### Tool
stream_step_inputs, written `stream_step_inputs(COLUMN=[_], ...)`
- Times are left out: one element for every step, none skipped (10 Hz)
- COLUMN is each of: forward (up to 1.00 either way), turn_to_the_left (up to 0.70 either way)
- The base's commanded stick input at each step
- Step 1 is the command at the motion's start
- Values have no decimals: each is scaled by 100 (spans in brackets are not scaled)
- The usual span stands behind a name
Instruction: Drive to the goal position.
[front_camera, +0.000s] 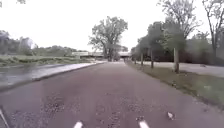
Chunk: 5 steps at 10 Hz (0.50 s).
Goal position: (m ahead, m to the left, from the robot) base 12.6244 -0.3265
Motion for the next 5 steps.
stream_step_inputs(forward=[70, 70, 70, 70, 70], turn_to_the_left=[0, 0, 0, 0, 0])
